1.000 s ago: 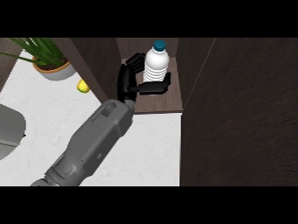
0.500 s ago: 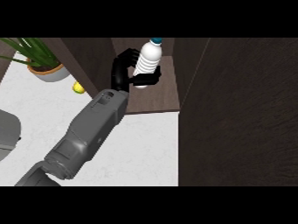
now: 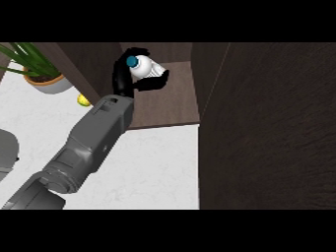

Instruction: Pick up the bottled water, place it into the cabinet and close the cabinet

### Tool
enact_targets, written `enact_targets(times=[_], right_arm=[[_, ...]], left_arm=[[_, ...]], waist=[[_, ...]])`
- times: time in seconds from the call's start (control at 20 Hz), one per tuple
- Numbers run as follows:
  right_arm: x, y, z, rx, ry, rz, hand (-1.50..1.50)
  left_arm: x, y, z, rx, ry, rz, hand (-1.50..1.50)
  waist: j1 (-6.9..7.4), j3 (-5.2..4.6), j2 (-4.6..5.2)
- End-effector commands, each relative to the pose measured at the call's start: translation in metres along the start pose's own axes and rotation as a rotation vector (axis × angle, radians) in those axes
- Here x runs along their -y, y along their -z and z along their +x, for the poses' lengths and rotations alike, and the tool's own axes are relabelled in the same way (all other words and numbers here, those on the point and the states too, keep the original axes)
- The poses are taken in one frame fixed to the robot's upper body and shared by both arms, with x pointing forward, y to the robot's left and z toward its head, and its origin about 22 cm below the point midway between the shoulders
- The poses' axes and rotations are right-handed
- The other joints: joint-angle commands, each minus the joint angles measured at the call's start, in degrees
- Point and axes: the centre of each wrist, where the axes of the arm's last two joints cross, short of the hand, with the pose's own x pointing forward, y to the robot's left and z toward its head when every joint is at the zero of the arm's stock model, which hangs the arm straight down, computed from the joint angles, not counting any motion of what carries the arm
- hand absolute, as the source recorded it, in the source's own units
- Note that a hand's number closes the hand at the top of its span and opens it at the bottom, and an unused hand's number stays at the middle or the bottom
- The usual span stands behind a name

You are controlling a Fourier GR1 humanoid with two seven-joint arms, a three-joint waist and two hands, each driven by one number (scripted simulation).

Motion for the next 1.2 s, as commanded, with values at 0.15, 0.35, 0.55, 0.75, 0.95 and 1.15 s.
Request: enact_targets(times=[0.15, 0.35, 0.55, 0.75, 0.95, 1.15], right_arm=[[-0.002, -0.002, 0.014, 0.022, 0.013, 0.015, -1.50], [0.001, -0.005, 0.012, 0.029, 0.042, 0.014, -1.50], [-0.002, -0.005, 0.014, 0.013, 0.058, 0.054, -1.50], [0.003, -0.004, 0.017, 0.019, 0.044, 0.054, -1.50], [0.001, -0.007, 0.017, 0.009, 0.053, 0.044, -1.50], [-0.015, 0.003, 0.027, 0.022, 0.065, 0.033, -1.50]], left_arm=[[-0.006, 0.012, 0.010, 0.081, 0.112, 0.061, -1.50], [-0.011, 0.014, 0.008, 0.069, 0.085, 0.051, -1.50], [-0.010, 0.023, 0.025, 0.136, 0.039, -0.051, -1.50], [0.006, 0.026, 0.056, 0.210, -0.144, -0.087, -1.50], [0.026, 0.011, 0.055, 0.245, -0.255, -0.153, -1.50], [0.026, 0.010, 0.052, 0.251, -0.300, -0.182, -1.50]], waist=[[-1.33, -0.06, 0.42], [-0.80, -0.05, 0.29], [-0.34, -0.06, 0.08], [0.12, -0.08, 0.02], [1.51, -0.02, -0.69], [1.93, -0.07, -0.48]])
